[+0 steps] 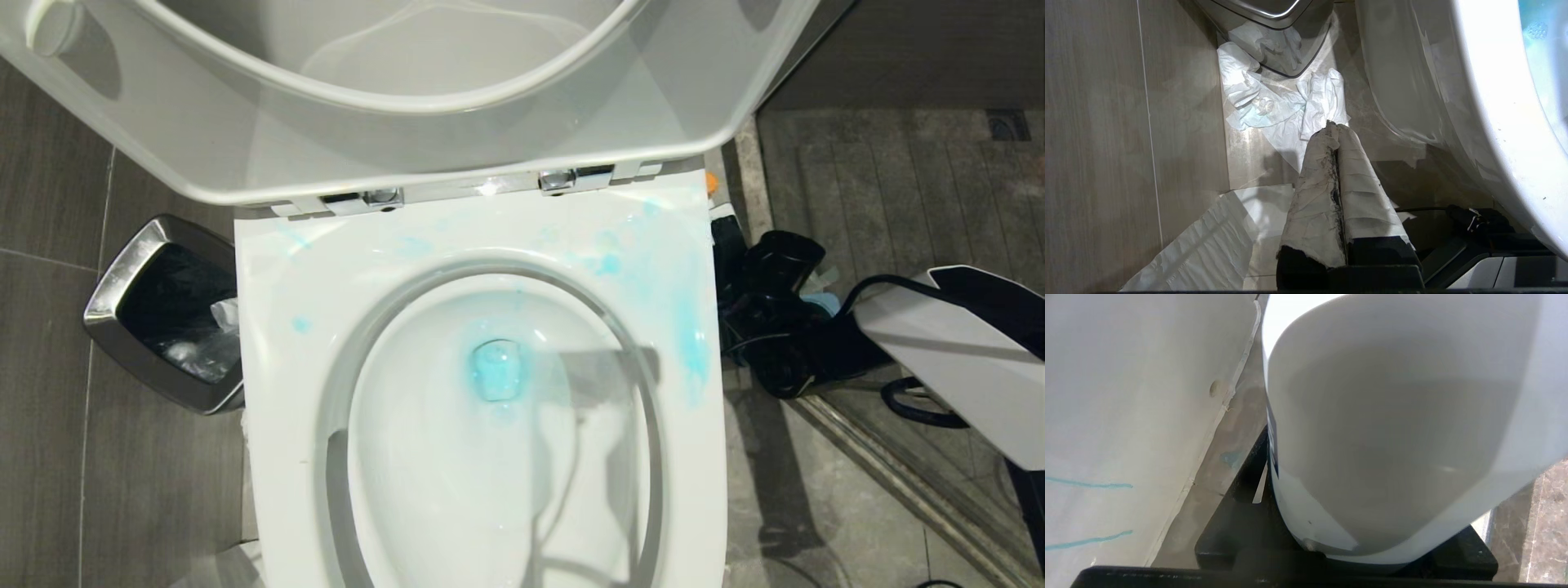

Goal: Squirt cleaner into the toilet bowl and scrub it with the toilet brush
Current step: Place the cleaning agent on the floor

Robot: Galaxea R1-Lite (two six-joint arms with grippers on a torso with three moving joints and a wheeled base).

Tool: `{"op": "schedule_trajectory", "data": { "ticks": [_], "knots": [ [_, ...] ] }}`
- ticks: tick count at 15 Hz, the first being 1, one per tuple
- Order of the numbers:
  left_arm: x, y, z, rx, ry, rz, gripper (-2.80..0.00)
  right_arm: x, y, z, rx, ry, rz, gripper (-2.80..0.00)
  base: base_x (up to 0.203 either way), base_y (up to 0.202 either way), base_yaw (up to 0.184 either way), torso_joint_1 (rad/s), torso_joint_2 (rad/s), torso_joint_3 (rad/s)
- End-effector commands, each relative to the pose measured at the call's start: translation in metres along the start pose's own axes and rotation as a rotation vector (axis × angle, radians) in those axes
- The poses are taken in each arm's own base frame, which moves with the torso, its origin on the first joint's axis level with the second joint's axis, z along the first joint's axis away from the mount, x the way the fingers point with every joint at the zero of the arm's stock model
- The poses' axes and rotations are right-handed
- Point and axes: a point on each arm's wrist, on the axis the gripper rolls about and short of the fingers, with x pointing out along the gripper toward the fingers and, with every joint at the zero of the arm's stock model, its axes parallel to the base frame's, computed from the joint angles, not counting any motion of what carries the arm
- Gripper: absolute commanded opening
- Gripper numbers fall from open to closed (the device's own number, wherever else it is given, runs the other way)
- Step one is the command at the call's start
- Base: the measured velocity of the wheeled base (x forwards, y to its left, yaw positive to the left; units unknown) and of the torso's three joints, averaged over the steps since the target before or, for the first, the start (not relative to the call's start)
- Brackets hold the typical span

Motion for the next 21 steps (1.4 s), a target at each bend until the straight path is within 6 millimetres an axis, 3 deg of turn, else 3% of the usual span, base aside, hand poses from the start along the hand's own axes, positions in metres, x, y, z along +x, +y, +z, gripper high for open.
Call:
{"op": "schedule_trajectory", "data": {
  "ticks": [1,21],
  "knots": [
    [0.000,0.000,0.000,0.000,-0.001,-0.001,-2.80,0.000,0.001,-0.003,-0.002,0.001,0.001,-2.80,0.000,0.000,0.000,0.000,0.00,0.000],
    [0.000,0.000,0.000,0.000,-0.001,-0.001,-2.80,0.012,0.003,-0.011,-0.005,-0.028,-0.005,-2.80,0.000,0.000,0.000,0.000,0.00,0.000]
  ]
}}
